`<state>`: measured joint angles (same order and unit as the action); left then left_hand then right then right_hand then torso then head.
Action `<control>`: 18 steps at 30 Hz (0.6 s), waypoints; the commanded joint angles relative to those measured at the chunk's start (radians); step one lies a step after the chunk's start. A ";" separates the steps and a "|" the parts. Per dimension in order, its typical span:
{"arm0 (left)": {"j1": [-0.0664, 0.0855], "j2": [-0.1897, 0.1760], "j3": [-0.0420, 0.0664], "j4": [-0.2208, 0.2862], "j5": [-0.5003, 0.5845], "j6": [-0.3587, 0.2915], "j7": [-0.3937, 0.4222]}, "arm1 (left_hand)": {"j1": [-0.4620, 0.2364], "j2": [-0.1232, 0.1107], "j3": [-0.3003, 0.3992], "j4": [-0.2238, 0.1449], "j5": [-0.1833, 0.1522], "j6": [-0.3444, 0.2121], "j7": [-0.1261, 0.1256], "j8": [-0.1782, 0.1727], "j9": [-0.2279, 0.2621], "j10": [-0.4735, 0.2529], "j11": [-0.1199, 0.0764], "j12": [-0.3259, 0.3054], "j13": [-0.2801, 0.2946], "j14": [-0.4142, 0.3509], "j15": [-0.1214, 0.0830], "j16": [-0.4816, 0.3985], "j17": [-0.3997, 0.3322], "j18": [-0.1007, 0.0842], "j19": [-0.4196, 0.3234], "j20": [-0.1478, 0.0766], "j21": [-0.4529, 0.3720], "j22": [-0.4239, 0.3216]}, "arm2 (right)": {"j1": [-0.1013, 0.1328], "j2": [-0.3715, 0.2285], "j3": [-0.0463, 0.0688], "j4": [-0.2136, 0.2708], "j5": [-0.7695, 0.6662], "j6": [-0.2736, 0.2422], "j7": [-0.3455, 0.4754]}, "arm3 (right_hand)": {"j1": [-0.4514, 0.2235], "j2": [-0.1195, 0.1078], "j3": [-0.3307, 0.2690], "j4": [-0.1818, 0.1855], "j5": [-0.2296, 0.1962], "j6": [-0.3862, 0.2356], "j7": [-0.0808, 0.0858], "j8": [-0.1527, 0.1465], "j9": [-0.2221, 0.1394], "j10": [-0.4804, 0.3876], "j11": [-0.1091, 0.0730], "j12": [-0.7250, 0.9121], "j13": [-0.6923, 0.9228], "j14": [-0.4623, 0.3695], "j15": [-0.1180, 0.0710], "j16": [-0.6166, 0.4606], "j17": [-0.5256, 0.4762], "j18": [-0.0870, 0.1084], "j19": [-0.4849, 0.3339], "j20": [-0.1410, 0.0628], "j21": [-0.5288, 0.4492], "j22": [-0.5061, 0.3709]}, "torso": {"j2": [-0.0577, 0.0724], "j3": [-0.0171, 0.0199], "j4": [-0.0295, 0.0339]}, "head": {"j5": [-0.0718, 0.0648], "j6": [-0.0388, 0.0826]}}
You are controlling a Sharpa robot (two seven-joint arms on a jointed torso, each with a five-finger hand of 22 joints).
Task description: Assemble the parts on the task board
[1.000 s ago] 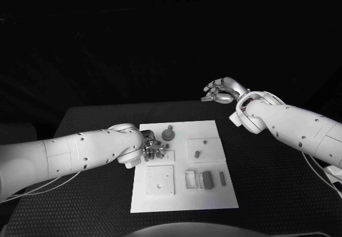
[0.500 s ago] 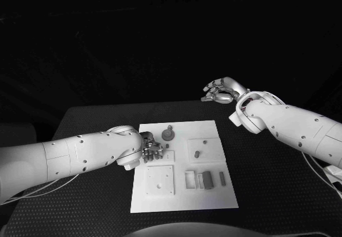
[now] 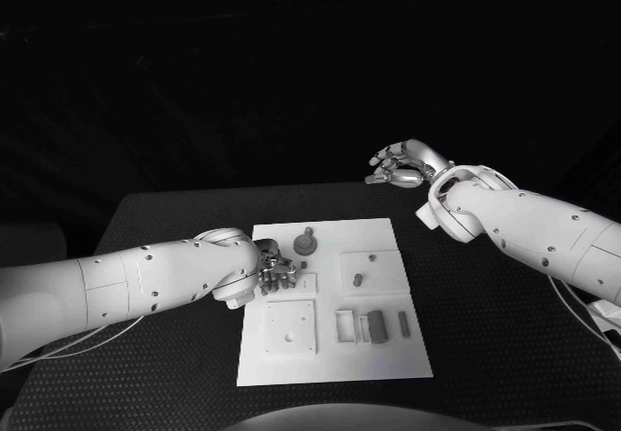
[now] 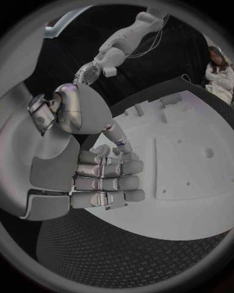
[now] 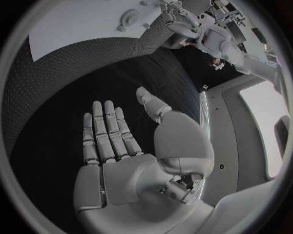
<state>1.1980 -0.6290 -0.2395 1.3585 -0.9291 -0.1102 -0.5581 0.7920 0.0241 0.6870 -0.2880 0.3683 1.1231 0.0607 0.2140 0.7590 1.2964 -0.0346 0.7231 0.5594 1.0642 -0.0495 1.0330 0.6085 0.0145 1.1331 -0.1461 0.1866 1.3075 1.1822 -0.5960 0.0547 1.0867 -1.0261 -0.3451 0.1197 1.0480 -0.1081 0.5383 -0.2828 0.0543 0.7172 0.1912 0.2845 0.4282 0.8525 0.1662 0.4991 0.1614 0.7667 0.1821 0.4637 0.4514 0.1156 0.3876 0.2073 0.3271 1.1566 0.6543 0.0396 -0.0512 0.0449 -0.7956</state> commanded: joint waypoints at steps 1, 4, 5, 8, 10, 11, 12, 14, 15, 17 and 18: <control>0.000 0.004 0.000 0.002 -0.008 0.007 0.003 | 0.066 0.058 0.011 -0.006 0.001 0.007 0.000 0.003 0.000 0.008 -0.013 -0.005 -0.001 0.006 0.001 0.003 -0.001 -0.002 0.006 -0.001 0.003 0.022 | 0.000 0.000 0.000 0.002 -0.001 0.009 0.009 | -0.005 -0.002 -0.002 0.002 -0.004 -0.007 0.043 0.002 -0.001 0.003 0.007 -0.002 -0.001 -0.002 0.007 -0.006 0.002 -0.015 -0.008 0.001 -0.004 0.001 | 0.000 0.0004 -0.0004 | 0.000 0.000; 0.000 0.006 0.000 0.003 -0.019 0.034 0.002 | 0.066 0.058 0.011 -0.006 0.001 0.007 0.000 0.003 0.000 0.008 -0.013 -0.005 -0.001 0.006 0.001 0.003 -0.002 -0.002 0.006 -0.001 0.003 0.022 | 0.000 0.000 0.000 0.002 -0.001 0.011 0.008 | -0.005 -0.002 -0.002 0.002 -0.004 -0.007 0.043 0.002 -0.001 0.003 0.007 -0.002 -0.001 -0.002 0.007 -0.006 0.002 -0.015 -0.008 0.001 -0.004 0.001 | 0.000 0.0009 -0.0005 | 0.000 -0.001; 0.000 0.007 0.000 0.005 -0.027 0.045 0.001 | 0.066 0.058 0.011 -0.006 0.001 0.007 0.000 0.003 0.000 0.008 -0.013 -0.005 -0.001 0.006 0.001 0.003 -0.002 -0.002 0.006 -0.001 0.003 0.022 | 0.000 -0.001 0.000 0.002 -0.001 0.012 0.008 | -0.005 -0.002 -0.002 0.002 -0.004 -0.007 0.043 0.002 -0.001 0.003 0.007 -0.002 -0.001 -0.002 0.007 -0.006 0.002 -0.015 -0.008 0.001 -0.004 0.001 | 0.000 0.0010 -0.0006 | 0.000 -0.001; 0.000 0.012 0.000 0.006 -0.050 0.081 -0.005 | 0.066 0.058 0.011 -0.006 0.000 0.007 0.000 0.003 0.000 0.008 -0.013 -0.005 -0.001 0.006 0.001 0.003 -0.002 -0.002 0.006 -0.001 0.003 0.022 | 0.000 -0.001 0.000 0.001 -0.001 0.011 0.008 | -0.005 -0.002 -0.002 0.002 -0.004 -0.007 0.043 0.002 -0.001 0.003 0.007 -0.002 -0.002 -0.002 0.007 -0.007 0.002 -0.015 -0.008 0.001 -0.004 0.002 | 0.000 0.0004 -0.0009 | 0.000 -0.002; 0.000 0.014 0.000 0.006 -0.062 0.098 -0.008 | 0.066 0.056 0.011 -0.006 0.008 0.009 0.000 0.003 -0.001 0.010 -0.014 -0.006 -0.002 0.008 0.000 0.003 -0.003 -0.001 0.007 -0.001 0.003 0.022 | 0.000 0.000 0.000 0.001 -0.001 0.011 0.009 | -0.005 -0.002 -0.002 0.002 -0.004 -0.007 0.043 0.002 -0.001 0.003 0.007 -0.002 -0.002 -0.002 0.007 -0.007 0.002 -0.015 -0.008 0.001 -0.004 0.002 | -0.001 0.0006 -0.0011 | 0.000 -0.002; 0.000 0.015 0.000 0.005 -0.065 0.101 -0.009 | 0.066 0.055 0.011 -0.006 0.010 0.009 0.000 0.003 -0.002 0.011 -0.014 -0.006 -0.002 0.009 0.000 0.004 -0.004 -0.001 0.008 -0.001 0.003 0.022 | 0.000 0.000 0.000 0.001 -0.001 0.011 0.009 | -0.005 -0.002 -0.001 0.002 -0.004 -0.007 0.043 0.002 -0.001 0.003 0.007 -0.002 -0.002 -0.002 0.007 -0.007 0.003 -0.015 -0.008 0.001 -0.004 0.002 | -0.001 0.0007 -0.0013 | 0.000 -0.002; 0.000 0.017 0.000 0.004 -0.073 0.108 -0.011 | 0.065 0.055 0.011 -0.006 0.012 0.009 0.000 0.003 -0.002 0.012 -0.014 -0.006 -0.002 0.009 0.000 0.004 -0.004 -0.001 0.008 -0.001 0.003 0.022 | 0.000 0.000 0.000 0.001 -0.001 0.011 0.008 | -0.005 -0.002 -0.001 0.002 -0.004 -0.008 0.043 0.002 -0.001 0.003 0.007 -0.002 -0.002 -0.002 0.007 -0.007 0.003 -0.015 -0.008 0.001 -0.004 0.002 | -0.001 0.0009 -0.0012 | 0.000 -0.002; 0.000 0.018 0.000 0.003 -0.077 0.116 -0.013 | 0.065 0.054 0.011 -0.006 0.013 0.009 -0.001 0.003 -0.002 0.012 -0.014 -0.006 -0.002 0.009 0.000 0.004 -0.004 -0.001 0.008 -0.001 0.003 0.022 | 0.000 0.000 0.000 0.001 -0.001 0.011 0.009 | -0.005 -0.002 -0.001 0.002 -0.004 -0.008 0.043 0.002 -0.001 0.003 0.007 -0.002 -0.002 -0.002 0.007 -0.007 0.003 -0.015 -0.008 0.001 -0.005 0.002 | -0.001 0.0013 -0.0011 | 0.000 -0.002; 0.000 0.019 0.000 0.002 -0.077 0.117 -0.013 | 0.065 0.054 0.011 -0.006 0.013 0.010 -0.001 0.003 -0.002 0.012 -0.014 -0.006 -0.002 0.009 0.000 0.004 -0.005 -0.001 0.008 -0.001 0.003 0.022 | 0.000 0.000 0.000 0.001 -0.001 0.011 0.009 | -0.005 -0.002 -0.001 0.002 -0.004 -0.008 0.043 0.002 -0.001 0.003 0.007 -0.002 -0.002 -0.002 0.007 -0.007 0.003 -0.015 -0.008 0.001 -0.005 0.002 | 0.000 0.0013 -0.0009 | -0.001 -0.002; 0.000 0.021 0.000 0.000 -0.077 0.120 -0.014 | 0.065 0.054 0.011 -0.006 0.014 0.010 -0.001 0.003 -0.002 0.012 -0.014 -0.006 -0.002 0.010 0.000 0.004 -0.005 -0.001 0.008 -0.001 0.003 0.022 | 0.000 0.000 0.000 0.001 -0.001 0.011 0.009 | -0.005 -0.002 -0.001 0.002 -0.004 -0.008 0.043 0.002 -0.001 0.003 0.007 -0.002 -0.002 -0.002 0.007 -0.007 0.003 -0.015 -0.008 0.001 -0.005 0.002 | 0.000 0.0014 -0.0007 | -0.001 -0.003; 0.000 0.022 0.000 0.000 -0.077 0.118 -0.015 | 0.065 0.054 0.010 -0.006 0.014 0.010 -0.001 0.003 -0.003 0.013 -0.014 -0.006 -0.002 0.010 0.000 0.004 -0.005 -0.001 0.009 -0.001 0.003 0.022 | 0.000 0.000 0.000 0.001 -0.001 0.011 0.009 | -0.005 -0.002 -0.001 0.002 -0.004 -0.008 0.043 0.002 -0.001 0.002 0.007 -0.002 -0.002 -0.002 0.007 -0.007 0.003 -0.015 -0.008 0.001 -0.005 0.002 | 0.000 0.0013 -0.0007 | -0.001 -0.003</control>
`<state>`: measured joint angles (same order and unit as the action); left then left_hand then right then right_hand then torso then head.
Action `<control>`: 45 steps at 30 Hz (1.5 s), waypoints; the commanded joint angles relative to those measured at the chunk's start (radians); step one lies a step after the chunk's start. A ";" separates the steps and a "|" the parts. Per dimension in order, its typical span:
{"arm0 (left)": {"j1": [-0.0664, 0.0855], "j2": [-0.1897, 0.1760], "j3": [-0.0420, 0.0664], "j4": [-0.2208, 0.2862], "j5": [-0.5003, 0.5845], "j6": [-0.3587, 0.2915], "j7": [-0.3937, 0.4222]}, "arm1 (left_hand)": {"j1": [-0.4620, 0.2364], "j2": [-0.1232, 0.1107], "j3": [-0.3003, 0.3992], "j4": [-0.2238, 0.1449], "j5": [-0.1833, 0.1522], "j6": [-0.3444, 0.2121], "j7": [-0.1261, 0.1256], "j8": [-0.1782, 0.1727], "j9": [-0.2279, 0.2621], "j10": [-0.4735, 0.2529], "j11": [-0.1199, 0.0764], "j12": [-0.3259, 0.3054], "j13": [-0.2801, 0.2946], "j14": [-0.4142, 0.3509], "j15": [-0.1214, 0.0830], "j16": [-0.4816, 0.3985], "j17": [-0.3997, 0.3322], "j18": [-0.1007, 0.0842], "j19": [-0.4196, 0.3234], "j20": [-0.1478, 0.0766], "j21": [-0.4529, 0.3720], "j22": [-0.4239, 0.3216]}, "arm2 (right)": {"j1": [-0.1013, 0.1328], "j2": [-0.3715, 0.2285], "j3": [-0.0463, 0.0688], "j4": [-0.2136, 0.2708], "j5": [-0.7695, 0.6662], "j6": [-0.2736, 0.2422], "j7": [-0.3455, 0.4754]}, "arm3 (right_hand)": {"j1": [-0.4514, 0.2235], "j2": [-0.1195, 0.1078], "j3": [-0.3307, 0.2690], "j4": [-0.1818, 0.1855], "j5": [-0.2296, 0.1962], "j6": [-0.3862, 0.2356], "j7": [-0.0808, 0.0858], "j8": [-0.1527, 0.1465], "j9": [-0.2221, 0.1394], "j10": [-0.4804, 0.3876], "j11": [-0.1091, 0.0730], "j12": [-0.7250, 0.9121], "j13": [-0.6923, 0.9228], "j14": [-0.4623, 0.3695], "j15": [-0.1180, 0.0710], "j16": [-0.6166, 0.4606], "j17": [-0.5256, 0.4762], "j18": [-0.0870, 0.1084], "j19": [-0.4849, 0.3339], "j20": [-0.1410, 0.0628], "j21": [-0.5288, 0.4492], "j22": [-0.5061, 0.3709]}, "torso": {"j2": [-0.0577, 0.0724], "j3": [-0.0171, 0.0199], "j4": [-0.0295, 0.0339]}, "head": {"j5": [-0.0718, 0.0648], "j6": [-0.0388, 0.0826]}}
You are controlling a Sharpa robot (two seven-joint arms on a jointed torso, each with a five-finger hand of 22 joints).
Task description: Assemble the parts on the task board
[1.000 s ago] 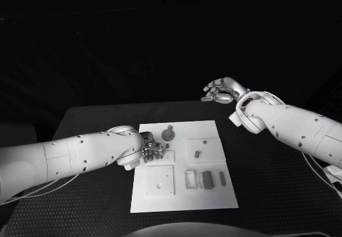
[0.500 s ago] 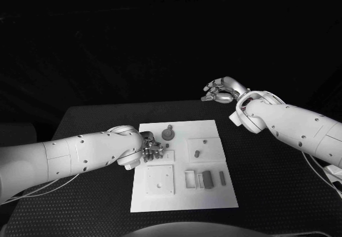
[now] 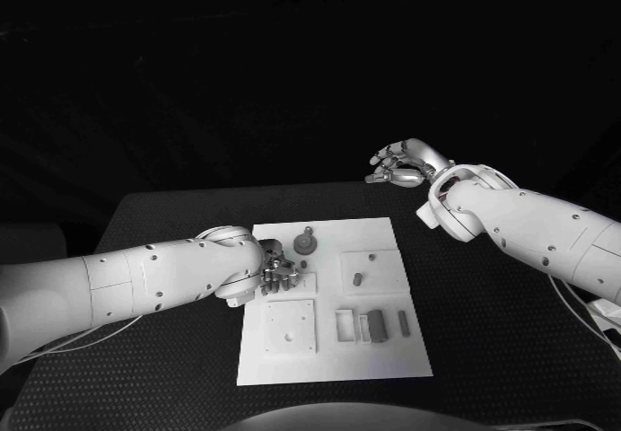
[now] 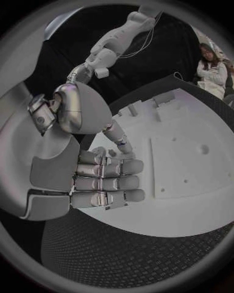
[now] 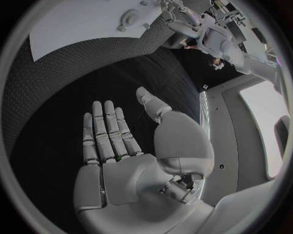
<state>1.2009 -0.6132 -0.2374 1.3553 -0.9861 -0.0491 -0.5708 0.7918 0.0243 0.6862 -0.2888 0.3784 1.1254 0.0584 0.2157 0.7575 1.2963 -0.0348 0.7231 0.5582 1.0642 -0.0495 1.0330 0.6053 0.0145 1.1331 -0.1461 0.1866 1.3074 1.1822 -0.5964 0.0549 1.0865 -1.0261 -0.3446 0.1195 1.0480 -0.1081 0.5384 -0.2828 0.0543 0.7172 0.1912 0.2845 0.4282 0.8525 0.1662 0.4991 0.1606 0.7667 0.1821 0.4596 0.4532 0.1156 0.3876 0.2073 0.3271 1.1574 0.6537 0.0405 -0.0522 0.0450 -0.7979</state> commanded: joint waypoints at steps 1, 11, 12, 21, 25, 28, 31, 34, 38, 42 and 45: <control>-0.003 0.007 -0.002 0.003 -0.020 0.056 -0.002 | 0.065 0.053 0.011 -0.005 0.004 0.008 0.002 0.001 -0.001 0.013 -0.014 -0.006 -0.001 0.010 0.000 0.004 -0.002 -0.001 0.009 -0.001 0.003 0.022 | 0.000 0.000 0.000 0.001 -0.001 0.010 0.009 | -0.005 -0.002 -0.001 0.002 -0.004 -0.008 0.043 0.003 -0.002 0.002 0.007 -0.002 -0.002 -0.002 0.007 -0.003 0.001 -0.015 -0.008 0.001 -0.005 0.002 | 0.000 0.0005 0.0002 | -0.001 0.000; -0.003 0.011 -0.002 -0.002 -0.009 0.016 -0.009 | 0.035 0.034 -0.012 0.009 -0.172 -0.001 0.004 -0.007 -0.015 0.012 -0.008 -0.015 -0.004 0.011 -0.001 -0.002 -0.018 -0.002 0.015 -0.002 -0.007 0.017 | 0.000 0.000 0.000 0.002 -0.001 0.010 0.009 | -0.005 -0.002 -0.001 0.002 -0.004 -0.008 0.043 0.003 -0.002 0.002 0.007 -0.002 -0.002 -0.002 0.007 -0.004 0.002 -0.015 -0.008 0.001 -0.005 0.002 | 0.000 0.0003 0.0002 | -0.002 0.003; -0.003 0.011 -0.002 -0.003 -0.008 0.015 -0.009 | 0.026 0.022 -0.014 0.018 -0.191 -0.003 0.007 -0.009 -0.018 0.010 -0.008 -0.018 -0.004 0.009 0.000 -0.004 -0.021 -0.004 0.015 -0.001 -0.011 0.015 | 0.000 -0.001 0.000 0.002 -0.001 0.010 0.009 | -0.005 -0.002 -0.001 0.002 -0.004 -0.008 0.043 0.003 -0.002 0.002 0.007 -0.002 -0.002 -0.002 0.007 -0.004 0.002 -0.015 -0.008 0.001 -0.005 0.002 | 0.000 0.0005 0.0001 | -0.002 0.003; -0.003 0.010 -0.002 -0.008 -0.005 -0.003 -0.011 | -0.035 -0.051 -0.022 0.102 -0.298 -0.006 0.007 -0.009 -0.027 0.006 -0.008 -0.023 -0.001 0.006 -0.002 -0.003 -0.032 -0.004 0.019 -0.004 -0.029 0.015 | 0.000 -0.001 0.000 0.001 -0.001 0.008 0.009 | -0.006 -0.003 -0.001 0.002 -0.004 -0.008 0.043 0.003 -0.002 0.002 0.007 -0.002 -0.003 -0.002 0.007 -0.005 0.003 -0.015 -0.008 0.001 -0.006 0.003 | 0.000 -0.0004 0.0003 | -0.003 0.005; -0.003 0.009 -0.002 -0.009 -0.005 -0.004 -0.012 | -0.052 -0.089 -0.029 0.132 -0.328 -0.007 0.008 -0.007 -0.028 0.006 -0.008 -0.024 0.001 0.004 -0.002 0.000 -0.035 -0.005 0.021 -0.003 -0.034 0.016 | 0.000 -0.001 0.000 0.002 -0.001 0.007 0.009 | -0.006 -0.003 -0.001 0.001 -0.004 -0.008 0.043 0.003 -0.002 0.002 0.007 -0.002 -0.003 -0.002 0.007 -0.005 0.003 -0.015 -0.007 0.001 -0.006 0.003 | 0.000 -0.0002 0.0004 | -0.004 0.005; -0.003 0.008 -0.002 -0.010 -0.005 -0.004 -0.012 | -0.054 -0.100 -0.031 0.140 -0.329 -0.008 0.008 -0.006 -0.028 0.005 -0.008 -0.024 0.001 0.004 -0.002 0.001 -0.035 -0.004 0.022 -0.003 -0.036 0.017 | 0.000 -0.001 0.000 0.002 -0.001 0.007 0.009 | -0.006 -0.003 -0.001 0.001 -0.004 -0.009 0.043 0.003 -0.002 0.002 0.007 -0.002 -0.004 -0.002 0.007 -0.006 0.003 -0.015 -0.007 0.001 -0.007 0.004 | 0.000 -0.0001 0.0006 | -0.004 0.006; -0.003 0.006 -0.002 -0.009 -0.005 -0.003 -0.011 | -0.054 -0.102 -0.031 0.142 -0.329 -0.008 0.008 -0.006 -0.027 0.005 -0.008 -0.024 0.002 0.004 -0.002 0.001 -0.035 -0.004 0.022 -0.004 -0.036 0.017 | -0.001 -0.002 0.000 0.002 -0.001 0.007 0.009 | -0.006 -0.003 -0.001 0.001 -0.004 -0.009 0.043 0.003 -0.003 0.002 0.008 -0.002 -0.004 -0.003 0.007 -0.006 0.003 -0.015 -0.007 0.001 -0.007 0.004 | 0.000 -0.0003 0.0006 | -0.004 0.006; -0.003 0.003 -0.002 -0.008 -0.005 -0.005 -0.013 | -0.058 -0.119 -0.034 0.152 -0.329 -0.008 0.008 -0.004 -0.026 0.006 -0.008 -0.024 0.003 0.003 -0.002 0.003 -0.036 -0.004 0.023 -0.003 -0.037 0.018 | -0.001 -0.002 0.000 0.001 -0.001 0.006 0.009 | -0.006 -0.003 -0.001 0.001 -0.004 -0.009 0.043 0.003 -0.003 0.002 0.008 -0.002 -0.004 -0.003 0.007 -0.006 0.004 -0.015 -0.007 0.001 -0.007 0.004 | 0.000 -0.0006 0.0007 | -0.004 0.006; -0.003 0.000 -0.001 -0.011 -0.005 -0.006 -0.015 | -0.067 -0.142 -0.040 0.167 -0.330 -0.009 0.008 -0.003 -0.024 0.005 -0.008 -0.024 0.004 0.002 -0.002 0.004 -0.036 -0.003 0.024 -0.003 -0.039 0.018 | -0.001 -0.002 0.000 0.001 0.000 0.006 0.009 | -0.006 -0.003 -0.001 0.001 -0.004 -0.009 0.043 0.003 -0.003 0.001 0.008 -0.002 -0.005 -0.003 0.008 -0.007 0.004 -0.015 -0.007 0.001 -0.007 0.004 | 0.000 -0.0004 0.0004 | -0.004 0.006; -0.003 -0.004 -0.001 -0.011 -0.005 -0.013 -0.012 | -0.088 -0.121 -0.112 0.144 -0.329 -0.015 0.008 0.000 -0.019 0.001 -0.007 -0.024 0.008 -0.003 -0.002 0.008 -0.036 -0.003 0.020 -0.003 -0.043 0.020 | -0.002 -0.002 0.000 0.001 0.000 0.006 0.010 | -0.006 -0.004 -0.001 0.001 -0.004 -0.010 0.043 0.002 -0.003 0.000 0.008 -0.003 -0.006 -0.006 0.008 -0.009 0.005 -0.015 -0.007 0.001 -0.008 0.005 | 0.000 -0.0008 0.0009 | -0.006 0.007; -0.003 -0.009 -0.001 -0.007 -0.005 -0.020 -0.009 | -0.107 -0.140 -0.134 0.149 -0.330 -0.017 0.009 0.000 -0.018 0.000 -0.007 -0.024 0.009 -0.004 -0.002 0.008 -0.037 -0.003 0.020 -0.003 -0.046 0.019 | -0.002 -0.002 0.000 0.000 0.001 0.006 0.010 | -0.006 -0.004 -0.001 0.001 -0.004 -0.010 0.043 0.002 -0.004 -0.002 0.009 -0.004 -0.007 -0.007 0.009 -0.011 0.005 -0.015 -0.007 0.001 -0.009 0.006 | 0.000 -0.0014 0.0014 | -0.006 0.007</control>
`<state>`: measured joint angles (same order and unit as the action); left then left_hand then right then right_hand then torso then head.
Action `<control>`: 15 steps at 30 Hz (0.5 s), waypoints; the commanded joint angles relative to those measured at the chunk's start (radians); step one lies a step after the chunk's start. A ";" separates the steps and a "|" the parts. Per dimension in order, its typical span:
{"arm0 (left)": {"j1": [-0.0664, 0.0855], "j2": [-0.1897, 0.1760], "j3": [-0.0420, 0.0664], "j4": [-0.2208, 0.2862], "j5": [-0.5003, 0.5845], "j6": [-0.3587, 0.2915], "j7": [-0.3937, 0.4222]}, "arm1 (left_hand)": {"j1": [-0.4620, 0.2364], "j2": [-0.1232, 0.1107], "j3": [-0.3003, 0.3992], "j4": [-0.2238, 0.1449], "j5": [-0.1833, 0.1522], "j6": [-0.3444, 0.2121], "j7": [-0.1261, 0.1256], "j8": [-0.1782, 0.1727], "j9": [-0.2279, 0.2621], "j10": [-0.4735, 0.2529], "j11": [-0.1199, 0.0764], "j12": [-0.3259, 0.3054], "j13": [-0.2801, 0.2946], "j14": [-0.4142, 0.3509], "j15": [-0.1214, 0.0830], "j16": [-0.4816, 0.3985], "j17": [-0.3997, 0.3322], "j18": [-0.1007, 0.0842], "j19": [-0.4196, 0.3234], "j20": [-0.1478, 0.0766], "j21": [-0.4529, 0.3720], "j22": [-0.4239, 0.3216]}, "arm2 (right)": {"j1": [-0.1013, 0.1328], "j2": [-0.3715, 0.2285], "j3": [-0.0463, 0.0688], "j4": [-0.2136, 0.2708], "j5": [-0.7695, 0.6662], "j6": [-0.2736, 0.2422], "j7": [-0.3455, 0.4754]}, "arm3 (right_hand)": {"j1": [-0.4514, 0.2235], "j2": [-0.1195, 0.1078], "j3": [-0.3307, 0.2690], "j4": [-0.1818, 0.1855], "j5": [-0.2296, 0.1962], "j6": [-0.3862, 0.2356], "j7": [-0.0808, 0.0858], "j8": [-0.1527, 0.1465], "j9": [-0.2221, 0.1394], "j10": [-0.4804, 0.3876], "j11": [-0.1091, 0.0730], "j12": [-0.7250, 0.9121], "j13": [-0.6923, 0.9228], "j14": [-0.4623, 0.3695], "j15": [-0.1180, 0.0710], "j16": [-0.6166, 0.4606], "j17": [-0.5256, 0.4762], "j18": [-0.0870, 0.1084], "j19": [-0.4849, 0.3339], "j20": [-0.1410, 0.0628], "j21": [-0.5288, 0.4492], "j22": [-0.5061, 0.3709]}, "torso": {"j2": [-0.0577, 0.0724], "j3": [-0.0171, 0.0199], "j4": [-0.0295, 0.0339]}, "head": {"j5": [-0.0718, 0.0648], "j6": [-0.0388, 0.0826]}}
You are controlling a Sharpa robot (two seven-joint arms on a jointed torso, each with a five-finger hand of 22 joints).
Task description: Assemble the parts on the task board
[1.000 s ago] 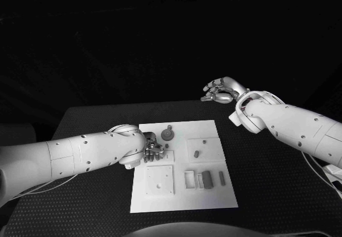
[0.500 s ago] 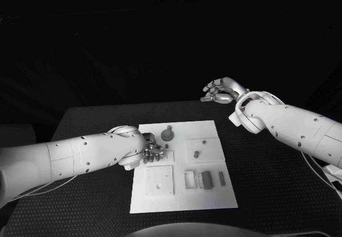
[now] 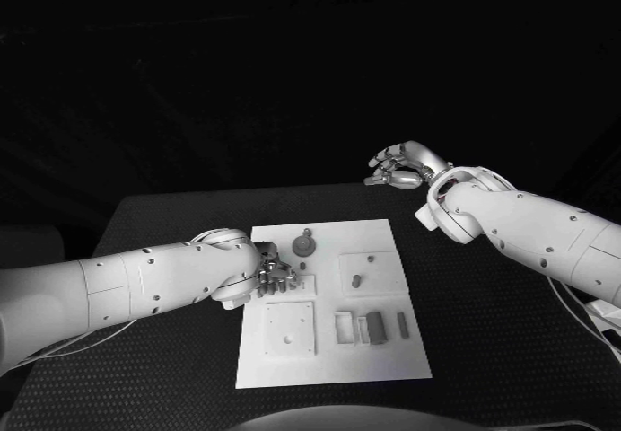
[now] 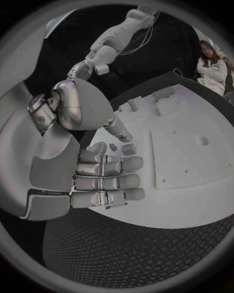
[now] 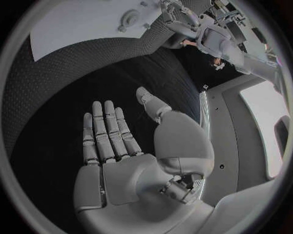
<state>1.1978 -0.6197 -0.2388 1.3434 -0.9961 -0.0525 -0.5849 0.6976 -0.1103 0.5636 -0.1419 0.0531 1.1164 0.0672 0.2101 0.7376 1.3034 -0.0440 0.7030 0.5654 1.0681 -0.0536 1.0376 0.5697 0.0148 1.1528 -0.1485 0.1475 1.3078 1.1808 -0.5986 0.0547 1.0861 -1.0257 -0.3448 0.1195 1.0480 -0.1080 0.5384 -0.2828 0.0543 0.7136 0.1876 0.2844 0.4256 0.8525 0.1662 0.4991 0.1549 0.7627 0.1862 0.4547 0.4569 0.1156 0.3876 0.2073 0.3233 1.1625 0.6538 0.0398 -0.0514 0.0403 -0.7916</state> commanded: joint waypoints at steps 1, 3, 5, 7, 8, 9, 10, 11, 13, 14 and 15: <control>0.000 -0.006 0.001 0.008 0.006 -0.019 0.008 | -0.020 -0.011 -0.021 0.001 -0.005 -0.009 0.000 0.006 0.002 -0.008 0.002 -0.005 0.002 -0.009 0.002 0.004 -0.001 -0.003 -0.001 0.000 -0.008 0.018 | -0.001 0.000 0.000 0.000 0.000 0.005 0.011 | -0.006 -0.004 -0.001 0.001 -0.004 -0.007 0.047 0.002 -0.001 -0.002 0.009 -0.004 -0.002 -0.004 0.005 -0.007 0.002 -0.016 -0.007 0.001 -0.005 0.001 | 0.000 -0.0006 0.0007 | -0.001 0.001; 0.001 -0.014 0.002 0.017 0.012 -0.021 0.012 | -0.037 -0.014 -0.052 -0.008 -0.005 -0.012 0.000 0.006 0.004 -0.010 0.002 -0.006 0.003 -0.011 0.001 0.004 -0.002 -0.001 -0.002 -0.001 -0.011 0.017 | -0.001 0.000 0.000 -0.001 0.001 0.005 0.011 | -0.006 -0.003 -0.001 0.001 -0.004 -0.007 0.047 0.003 -0.002 -0.004 0.010 -0.004 -0.003 -0.006 0.006 -0.009 0.002 -0.016 -0.008 0.001 -0.006 0.002 | 0.000 -0.0009 0.0006 | -0.001 0.004; 0.004 -0.026 0.003 0.035 0.029 -0.026 0.019 | -0.047 -0.021 -0.071 -0.015 -0.005 -0.014 0.000 0.006 0.004 -0.013 0.002 -0.007 0.003 -0.013 0.001 0.004 -0.002 0.000 -0.004 -0.001 -0.014 0.017 | -0.001 0.000 0.000 -0.003 0.001 0.005 0.011 | -0.006 -0.004 -0.001 0.001 -0.004 -0.007 0.047 0.003 -0.002 -0.004 0.010 -0.005 -0.004 -0.006 0.007 -0.010 0.002 -0.016 -0.008 0.001 -0.007 0.003 | 0.000 -0.0011 0.0009 | -0.002 0.007; 0.018 -0.041 0.007 0.059 0.069 -0.016 0.020 | -0.052 -0.011 -0.093 -0.032 -0.005 -0.023 0.001 0.001 0.002 -0.012 0.003 -0.008 0.003 -0.016 0.001 0.006 -0.002 0.001 -0.005 -0.002 -0.018 0.016 | -0.002 0.000 0.000 -0.003 0.002 0.004 0.011 | -0.006 -0.004 -0.001 0.001 -0.004 -0.007 0.047 0.003 -0.002 -0.004 0.010 -0.005 -0.004 -0.007 0.007 -0.010 0.002 -0.016 -0.009 0.001 -0.008 0.003 | 0.000 -0.0010 0.0004 | -0.002 0.008; 0.022 -0.045 0.012 0.064 0.079 -0.014 0.019 | -0.053 -0.009 -0.098 -0.036 -0.004 -0.024 0.002 0.000 0.002 -0.012 0.004 -0.008 0.003 -0.018 0.002 0.006 -0.002 0.001 -0.006 -0.001 -0.020 0.016 | -0.002 -0.001 0.000 -0.003 0.002 0.004 0.011 | -0.006 -0.004 -0.001 0.001 -0.004 -0.007 0.047 0.003 -0.002 -0.005 0.010 -0.005 -0.004 -0.007 0.007 -0.011 0.002 -0.016 -0.009 0.001 -0.008 0.003 | 0.000 -0.0014 0.0004 | -0.003 0.010; 0.026 -0.051 0.030 0.073 0.083 -0.007 0.016 | -0.054 -0.006 -0.105 -0.043 -0.004 -0.028 0.004 -0.002 -0.001 -0.015 0.006 -0.010 0.002 -0.023 0.003 0.005 -0.003 0.001 -0.010 0.000 -0.023 0.016 | -0.002 -0.001 0.000 -0.004 0.003 0.005 0.011 | -0.006 -0.004 -0.001 0.001 -0.004 -0.007 0.047 0.003 -0.002 -0.005 0.010 -0.005 -0.004 -0.007 0.007 -0.011 0.003 -0.016 -0.009 0.001 -0.008 0.003 | 0.000 -0.0013 -0.0002 | -0.003 0.011; 0.027 -0.052 0.032 0.075 0.083 -0.006 0.016 | -0.054 -0.006 -0.106 -0.045 -0.004 -0.029 0.004 -0.003 -0.001 -0.017 0.006 -0.011 0.002 -0.024 0.004 0.004 -0.003 0.001 -0.010 0.001 -0.024 0.016 | -0.002 -0.001 0.000 -0.004 0.003 0.005 0.011 | -0.006 -0.004 -0.001 0.001 -0.004 -0.007 0.047 0.003 -0.002 -0.005 0.010 -0.005 -0.004 -0.007 0.007 -0.011 0.003 -0.016 -0.009 0.001 -0.008 0.003 | 0.000 -0.0013 -0.0002 | -0.003 0.011; 0.033 -0.059 0.038 0.082 0.083 -0.004 0.015 | -0.054 -0.007 -0.110 -0.050 -0.004 -0.034 0.006 -0.006 -0.003 -0.021 0.008 -0.013 0.001 -0.029 0.005 0.003 -0.004 0.000 -0.013 0.002 -0.026 0.016 | -0.002 0.000 0.000 -0.005 0.004 0.004 0.011 | -0.006 -0.004 -0.001 0.001 -0.004 -0.007 0.047 0.003 -0.002 -0.005 0.010 -0.005 -0.005 -0.008 0.007 -0.011 0.003 -0.016 -0.009 0.001 -0.008 0.003 | 0.000 -0.0011 -0.0009 | -0.002 0.012; 0.053 -0.070 0.041 0.088 0.091 -0.006 0.018 | -0.049 -0.006 -0.114 -0.062 -0.004 -0.053 0.014 -0.015 -0.008 -0.035 0.015 -0.021 -0.003 -0.043 0.008 -0.002 -0.006 -0.002 -0.024 0.005 -0.034 0.015 | -0.003 0.001 0.000 -0.005 0.004 0.004 0.011 | -0.006 -0.004 -0.001 0.002 -0.004 -0.007 0.047 0.003 -0.002 -0.005 0.011 -0.005 -0.005 -0.008 0.007 -0.011 0.003 -0.017 -0.009 0.001 -0.008 0.004 | 0.000 -0.0009 -0.0017 | 0.000 0.017; 0.064 -0.075 0.043 0.088 0.107 -0.001 0.015 | -0.047 -0.005 -0.116 -0.067 -0.004 -0.061 0.017 -0.018 -0.009 -0.039 0.018 -0.024 -0.004 -0.049 0.010 -0.003 -0.007 -0.002 -0.028 0.007 -0.037 0.014 | -0.003 -0.001 0.000 -0.004 0.004 0.004 0.011 | -0.006 -0.004 -0.001 0.002 -0.004 -0.007 0.047 0.003 -0.002 -0.005 0.011 -0.005 -0.005 -0.008 0.008 -0.011 0.003 -0.017 -0.009 0.001 -0.008 0.004 | 0.000 -0.0003 -0.0016 | 0.001 0.019; 0.076 -0.080 0.044 0.087 0.122 0.008 0.013 | -0.043 -0.002 -0.116 -0.073 -0.004 -0.071 0.021 -0.021 -0.011 -0.044 0.022 -0.026 -0.005 -0.054 0.012 -0.005 -0.008 -0.003 -0.031 0.009 -0.040 0.014 | -0.003 -0.001 0.000 -0.004 0.004 0.004 0.011 | -0.006 -0.004 -0.001 0.002 -0.004 -0.007 0.047 0.003 -0.002 -0.005 0.011 -0.005 -0.005 -0.008 0.008 -0.012 0.003 -0.017 -0.009 0.001 -0.008 0.004 | 0.000 -0.0005 -0.0015 | 0.000 0.020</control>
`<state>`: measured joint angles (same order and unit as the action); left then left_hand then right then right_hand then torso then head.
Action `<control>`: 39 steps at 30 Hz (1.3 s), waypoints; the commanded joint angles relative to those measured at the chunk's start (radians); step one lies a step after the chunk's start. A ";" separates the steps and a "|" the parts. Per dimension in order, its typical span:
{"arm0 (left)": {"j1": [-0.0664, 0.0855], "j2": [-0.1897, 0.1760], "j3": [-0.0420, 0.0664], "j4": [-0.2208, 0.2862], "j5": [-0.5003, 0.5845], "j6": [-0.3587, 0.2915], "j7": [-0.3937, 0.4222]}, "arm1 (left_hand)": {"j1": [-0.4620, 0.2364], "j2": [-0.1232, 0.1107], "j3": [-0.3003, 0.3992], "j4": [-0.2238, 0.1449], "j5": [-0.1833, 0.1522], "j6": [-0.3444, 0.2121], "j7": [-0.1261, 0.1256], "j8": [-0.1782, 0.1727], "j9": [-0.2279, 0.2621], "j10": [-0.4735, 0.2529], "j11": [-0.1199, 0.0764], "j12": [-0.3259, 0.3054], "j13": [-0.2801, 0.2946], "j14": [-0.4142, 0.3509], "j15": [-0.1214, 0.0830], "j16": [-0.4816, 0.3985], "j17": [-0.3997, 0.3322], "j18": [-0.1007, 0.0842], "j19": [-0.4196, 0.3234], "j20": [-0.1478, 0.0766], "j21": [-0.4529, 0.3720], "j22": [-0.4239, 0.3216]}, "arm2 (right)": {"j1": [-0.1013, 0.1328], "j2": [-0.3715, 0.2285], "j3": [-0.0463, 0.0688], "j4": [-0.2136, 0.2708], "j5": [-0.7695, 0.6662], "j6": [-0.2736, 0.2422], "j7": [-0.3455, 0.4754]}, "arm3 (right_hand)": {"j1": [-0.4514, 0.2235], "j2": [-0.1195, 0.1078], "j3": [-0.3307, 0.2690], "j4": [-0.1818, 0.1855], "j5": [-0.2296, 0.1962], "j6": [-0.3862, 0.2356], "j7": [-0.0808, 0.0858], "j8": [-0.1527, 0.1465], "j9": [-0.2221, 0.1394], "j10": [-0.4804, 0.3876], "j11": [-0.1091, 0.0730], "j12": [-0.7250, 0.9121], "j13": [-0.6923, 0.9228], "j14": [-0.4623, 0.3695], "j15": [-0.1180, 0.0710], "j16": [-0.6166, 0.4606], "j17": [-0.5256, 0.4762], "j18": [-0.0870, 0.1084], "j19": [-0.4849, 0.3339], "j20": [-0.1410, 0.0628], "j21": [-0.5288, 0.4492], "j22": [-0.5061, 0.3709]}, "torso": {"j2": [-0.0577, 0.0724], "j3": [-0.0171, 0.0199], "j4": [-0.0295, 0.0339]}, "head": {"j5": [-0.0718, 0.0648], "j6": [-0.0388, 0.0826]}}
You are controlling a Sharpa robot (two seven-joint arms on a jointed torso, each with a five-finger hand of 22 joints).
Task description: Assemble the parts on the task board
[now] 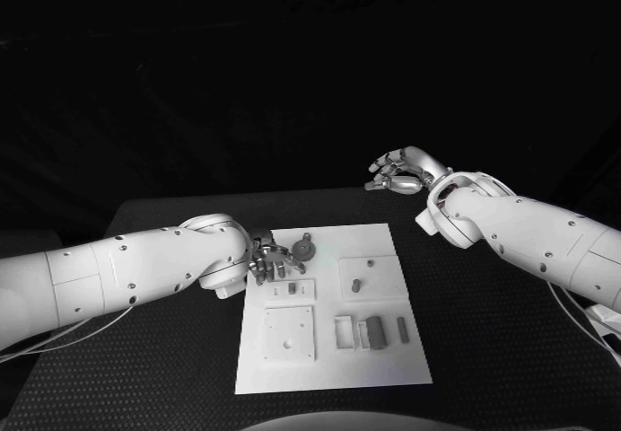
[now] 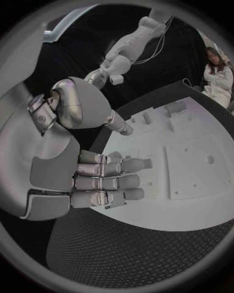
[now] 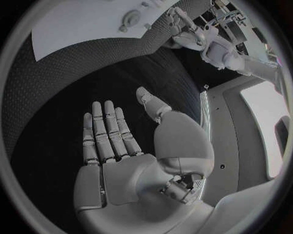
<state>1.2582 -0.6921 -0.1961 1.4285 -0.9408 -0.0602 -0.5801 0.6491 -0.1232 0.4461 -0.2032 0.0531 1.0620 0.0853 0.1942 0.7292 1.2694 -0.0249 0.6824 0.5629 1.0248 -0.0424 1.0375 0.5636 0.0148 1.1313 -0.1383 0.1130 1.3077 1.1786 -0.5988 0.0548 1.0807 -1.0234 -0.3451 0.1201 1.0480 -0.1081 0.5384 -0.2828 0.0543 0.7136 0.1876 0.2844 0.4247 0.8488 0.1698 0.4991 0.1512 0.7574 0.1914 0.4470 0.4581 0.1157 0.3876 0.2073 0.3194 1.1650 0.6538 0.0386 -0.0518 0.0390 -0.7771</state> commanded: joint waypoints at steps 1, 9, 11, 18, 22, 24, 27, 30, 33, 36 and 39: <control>0.030 -0.012 0.002 -0.002 0.076 0.025 0.010 | 0.021 0.020 0.005 -0.025 -0.004 -0.031 0.008 -0.011 -0.005 -0.023 0.008 -0.013 -0.007 -0.022 0.003 -0.011 -0.005 -0.004 -0.020 0.002 -0.012 0.013 | -0.001 0.001 0.000 0.000 0.002 0.005 0.011 | -0.006 -0.003 -0.001 0.002 -0.004 -0.007 0.047 0.003 -0.001 -0.001 0.007 -0.005 -0.001 -0.003 0.002 -0.004 0.002 -0.017 -0.009 0.001 -0.005 0.001 | 0.000 0.0010 -0.0004 | -0.001 0.006; 0.075 -0.027 0.002 -0.093 0.121 0.089 0.068 | 0.078 0.048 0.008 -0.080 -0.002 -0.066 0.031 0.000 -0.006 -0.073 0.035 -0.124 -0.070 -0.075 0.042 -0.099 -0.050 -0.012 -0.091 0.038 -0.051 -0.027 | -0.002 -0.001 0.000 -0.003 0.003 0.003 0.011 | -0.006 -0.003 -0.001 0.002 -0.004 -0.007 0.047 0.003 -0.001 -0.001 0.007 -0.005 -0.002 -0.003 0.002 -0.004 0.002 -0.017 -0.009 0.001 -0.005 0.002 | 0.000 0.0007 0.0003 | 0.000 0.025; 0.077 -0.022 0.002 -0.121 0.116 0.086 0.084 | 0.089 0.047 0.010 -0.081 -0.002 -0.081 0.035 -0.002 -0.011 -0.086 0.041 -0.155 -0.086 -0.091 0.053 -0.121 -0.058 -0.012 -0.114 0.049 -0.052 -0.045 | -0.002 -0.001 0.000 -0.004 0.003 0.003 0.011 | -0.006 -0.003 -0.001 0.002 -0.004 -0.007 0.047 0.003 -0.001 -0.001 0.007 -0.005 -0.002 -0.003 0.002 -0.005 0.002 -0.017 -0.009 0.001 -0.005 0.002 | 0.001 -0.0003 0.0009 | 0.000 0.029; 0.078 0.013 0.002 -0.201 0.016 0.014 0.114 | 0.137 0.054 0.018 -0.083 -0.001 -0.099 0.044 0.000 -0.027 -0.106 0.055 -0.204 -0.111 -0.121 0.076 -0.153 -0.066 -0.009 -0.153 0.072 -0.049 -0.087 | -0.002 0.000 0.000 -0.005 0.003 0.003 0.011 | -0.006 -0.003 0.000 0.002 -0.004 -0.007 0.047 0.003 -0.001 -0.001 0.007 -0.005 -0.002 -0.003 0.003 -0.005 0.003 -0.017 -0.010 0.001 -0.005 0.003 | 0.000 0.0010 0.0012 | 0.003 0.039; 0.077 0.056 -0.003 -0.269 -0.039 -0.016 0.126 | 0.165 0.052 0.019 -0.084 -0.001 -0.096 0.046 0.006 -0.033 -0.098 0.056 -0.211 -0.115 -0.118 0.077 -0.155 -0.065 -0.006 -0.150 0.074 -0.047 -0.098 | -0.002 0.001 0.000 -0.004 0.003 0.004 0.011 | -0.006 -0.002 0.000 0.002 -0.004 -0.007 0.047 0.004 -0.002 -0.001 0.007 -0.005 -0.002 -0.002 0.003 -0.005 0.003 -0.017 -0.010 0.001 -0.006 0.003 | 0.001 0.0013 0.0002 | 0.004 0.043; 0.073 0.081 -0.010 -0.306 -0.059 -0.019 0.134 | 0.173 0.049 0.018 -0.083 -0.001 -0.098 0.048 0.006 -0.036 -0.097 0.057 -0.214 -0.116 -0.118 0.077 -0.157 -0.065 -0.006 -0.150 0.074 -0.047 -0.102 | -0.002 0.002 0.000 -0.004 0.003 0.004 0.012 | -0.006 -0.002 0.000 0.002 -0.004 -0.007 0.047 0.004 -0.002 -0.001 0.007 -0.005 -0.003 -0.002 0.003 -0.005 0.003 -0.017 -0.010 0.001 -0.006 0.003 | 0.001 0.0011 0.0000 | 0.004 0.044; 0.060 0.099 -0.019 -0.339 -0.066 -0.028 0.142 | 0.174 0.048 0.017 -0.081 0.000 -0.097 0.050 0.007 -0.037 -0.096 0.058 -0.215 -0.116 -0.117 0.078 -0.157 -0.064 -0.006 -0.149 0.075 -0.047 -0.103 | -0.003 0.003 0.000 -0.005 0.003 0.004 0.012 | -0.006 -0.002 0.000 0.002 -0.004 -0.007 0.047 0.004 -0.002 -0.001 0.007 -0.005 -0.003 -0.002 0.003 -0.005 0.003 -0.017 -0.010 0.001 -0.006 0.003 | 0.002 0.0000 -0.0014 | 0.004 0.047; 0.052 0.118 -0.029 -0.370 -0.076 -0.030 0.153 | 0.176 0.046 0.016 -0.081 0.000 -0.098 0.050 0.007 -0.038 -0.096 0.058 -0.216 -0.117 -0.117 0.078 -0.157 -0.064 -0.005 -0.149 0.075 -0.047 -0.105 | -0.004 0.002 0.000 -0.006 0.003 0.005 0.012 | -0.006 -0.002 0.000 0.002 -0.004 -0.007 0.047 0.004 -0.002 -0.001 0.007 -0.005 -0.003 -0.002 0.003 -0.006 0.004 -0.017 -0.010 0.001 -0.006 0.003 | 0.002 -0.0002 -0.0025 | 0.004 0.047; 0.045 0.135 -0.035 -0.397 -0.080 -0.027 0.163 | 0.176 0.043 0.015 -0.081 -0.001 -0.101 0.052 0.007 -0.040 -0.096 0.059 -0.217 -0.117 -0.118 0.078 -0.158 -0.064 -0.006 -0.150 0.075 -0.048 -0.106 | -0.004 0.002 0.000 -0.006 0.003 0.004 0.012 | -0.006 -0.002 0.000 0.002 -0.004 -0.007 0.047 0.004 -0.002 -0.001 0.007 -0.005 -0.003 -0.002 0.003 -0.006 0.004 -0.017 -0.010 0.001 -0.006 0.004 | 0.002 0.0001 -0.0025 | 0.004 0.047; 0.041 0.146 -0.037 -0.415 -0.080 -0.016 0.166 | 0.175 0.038 0.013 -0.079 -0.001 -0.104 0.053 0.006 -0.042 -0.097 0.060 -0.219 -0.118 -0.119 0.079 -0.159 -0.064 -0.006 -0.150 0.076 -0.048 -0.109 | -0.004 0.004 0.000 -0.005 0.003 0.005 0.012 | -0.006 -0.002 0.000 0.002 -0.004 -0.007 0.047 0.004 -0.002 -0.001 0.007 -0.004 -0.003 -0.002 0.003 -0.006 0.004 -0.017 -0.010 0.001 -0.006 0.004 | 0.002 0.0008 -0.0013 | 0.003 0.047; 0.036 0.158 -0.038 -0.433 -0.082 0.009 0.162 | 0.169 0.034 0.010 -0.075 -0.001 -0.105 0.054 0.005 -0.043 -0.098 0.061 -0.220 -0.118 -0.120 0.080 -0.160 -0.064 -0.006 -0.151 0.077 -0.048 -0.110 | -0.004 0.005 0.000 -0.005 0.003 0.005 0.012 | -0.006 -0.002 0.000 0.002 -0.004 -0.007 0.047 0.004 -0.002 -0.001 0.007 -0.004 -0.004 -0.002 0.003 -0.006 0.004 -0.017 -0.010 0.001 -0.007 0.004 | 0.002 0.0000 -0.0012 | 0.002 0.046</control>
<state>1.2956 -0.5393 -0.2344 1.0020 -1.0020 -0.0686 -0.4409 0.8174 -0.0803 0.4567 -0.2827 0.0531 0.9606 0.1370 0.1965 0.6866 1.1684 0.0341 0.4676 0.4461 0.9073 0.0323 0.8819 0.4981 0.0150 0.9844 -0.0663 0.0665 1.1981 1.1744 -0.5953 0.0547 1.0746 -1.0192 -0.3452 0.1205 1.0480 -0.1081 0.5384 -0.2828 0.0542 0.7137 0.1877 0.2844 0.4240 0.8489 0.1698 0.4991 0.1486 0.7576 0.1912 0.4471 0.4610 0.1157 0.3841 0.2108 0.3194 1.1677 0.6556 0.0388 -0.0537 0.0422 -0.7299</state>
